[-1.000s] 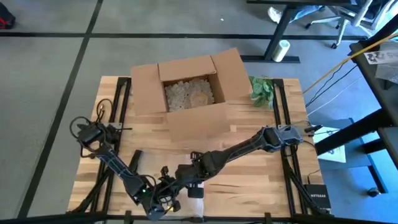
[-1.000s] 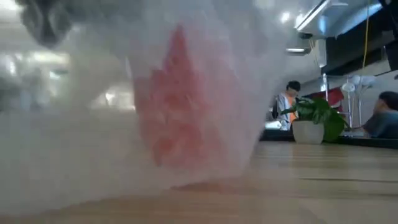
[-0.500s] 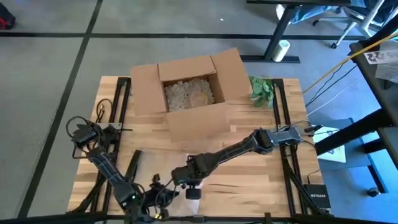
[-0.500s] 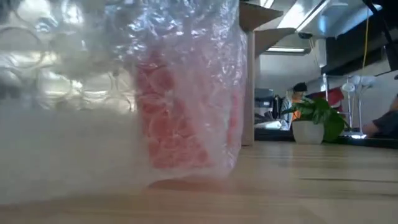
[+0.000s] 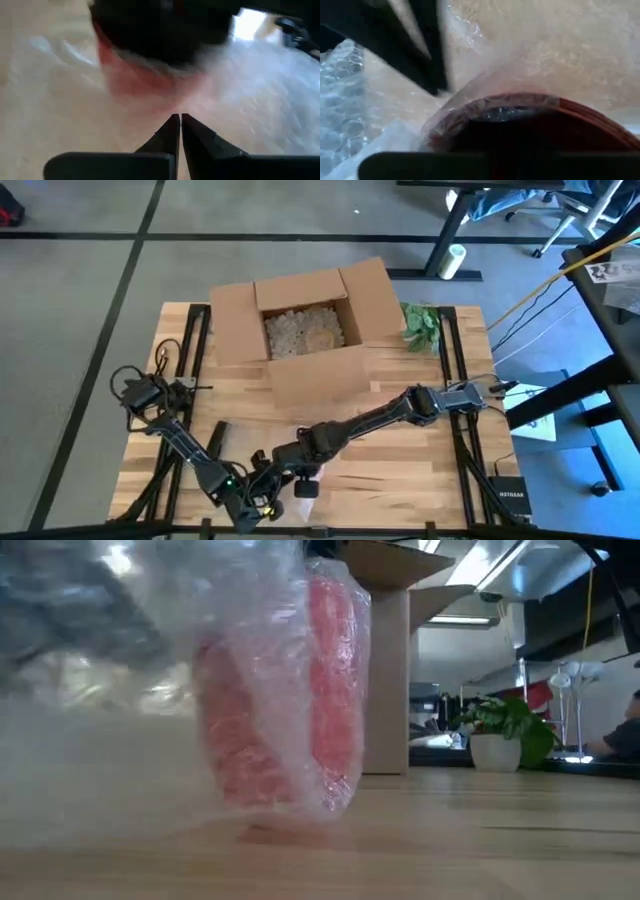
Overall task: Wrap mug
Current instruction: Wrap the red mug with bubble wrap
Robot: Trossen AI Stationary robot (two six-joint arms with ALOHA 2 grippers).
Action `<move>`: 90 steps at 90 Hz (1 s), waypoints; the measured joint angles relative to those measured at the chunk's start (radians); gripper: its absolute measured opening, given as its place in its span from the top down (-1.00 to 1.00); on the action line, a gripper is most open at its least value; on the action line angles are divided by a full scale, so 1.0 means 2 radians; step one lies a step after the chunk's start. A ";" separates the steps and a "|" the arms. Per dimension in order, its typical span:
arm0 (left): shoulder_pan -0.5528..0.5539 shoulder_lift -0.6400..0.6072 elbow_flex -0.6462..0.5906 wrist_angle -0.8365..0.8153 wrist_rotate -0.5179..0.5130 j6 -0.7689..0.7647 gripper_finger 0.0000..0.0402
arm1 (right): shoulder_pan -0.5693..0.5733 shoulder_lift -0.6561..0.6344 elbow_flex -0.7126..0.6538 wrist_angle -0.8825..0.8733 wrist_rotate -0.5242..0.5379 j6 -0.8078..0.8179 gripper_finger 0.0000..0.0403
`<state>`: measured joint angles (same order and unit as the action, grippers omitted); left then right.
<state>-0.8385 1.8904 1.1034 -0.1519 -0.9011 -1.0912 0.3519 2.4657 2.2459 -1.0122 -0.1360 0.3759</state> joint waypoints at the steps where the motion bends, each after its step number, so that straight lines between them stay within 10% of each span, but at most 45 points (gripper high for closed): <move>1: 0.001 0.000 0.000 0.001 -0.003 0.001 1.00 | 0.000 0.000 0.000 0.000 0.000 0.000 1.00; 39: -0.024 -0.001 0.041 0.002 -0.118 0.083 1.00 | 0.008 -0.001 0.000 0.010 -0.004 0.004 1.00; 90: 0.016 -0.003 0.041 -0.020 -0.090 0.074 1.00 | 0.017 -0.064 -0.001 -0.031 0.045 0.034 1.00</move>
<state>-0.8075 1.8847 1.1862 -0.1917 -1.0806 -0.9424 0.3860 2.3385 2.2440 -1.0737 -0.0458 0.4443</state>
